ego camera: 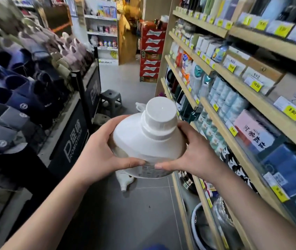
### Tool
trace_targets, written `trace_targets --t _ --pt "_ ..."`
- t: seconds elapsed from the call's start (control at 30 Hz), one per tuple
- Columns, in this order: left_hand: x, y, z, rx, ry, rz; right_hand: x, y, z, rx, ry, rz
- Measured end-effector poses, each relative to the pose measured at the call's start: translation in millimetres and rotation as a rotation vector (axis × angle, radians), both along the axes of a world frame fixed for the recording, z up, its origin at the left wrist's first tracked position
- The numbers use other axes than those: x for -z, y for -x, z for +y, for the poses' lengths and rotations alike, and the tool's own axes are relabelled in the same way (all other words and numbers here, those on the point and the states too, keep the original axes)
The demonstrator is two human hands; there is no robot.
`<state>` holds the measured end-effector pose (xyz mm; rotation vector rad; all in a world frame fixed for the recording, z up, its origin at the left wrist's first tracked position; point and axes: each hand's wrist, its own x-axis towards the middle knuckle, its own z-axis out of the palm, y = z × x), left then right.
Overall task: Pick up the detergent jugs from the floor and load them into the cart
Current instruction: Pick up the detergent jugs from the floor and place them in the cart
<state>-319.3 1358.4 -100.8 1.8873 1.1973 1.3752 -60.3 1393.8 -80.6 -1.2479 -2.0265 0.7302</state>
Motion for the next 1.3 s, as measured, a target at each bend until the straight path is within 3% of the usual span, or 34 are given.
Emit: trace_targets --t 0.4,0.6,0.93,1.3 --pt "-7.9 56.8 -53.0 -0.232 -0.015 0.027 11.1 72.9 11.2 -0.281 0.014 0.107" --pt "-8.5 52.4 -93.9 -0.478 0.012 0.008 6.7 98.6 23.5 -0.576 0.003 0.151" --pt "-4.2 -16.9 -201.7 -1.045 0.135 -0.006 28.8 141.8 0.5 -1.085 0.110 0.147" --pt "-2.8 -129.3 -371.4 -1.542 0.132 -0.117 31.6 154.2 -149.1 -1.569 0.235 0.083"
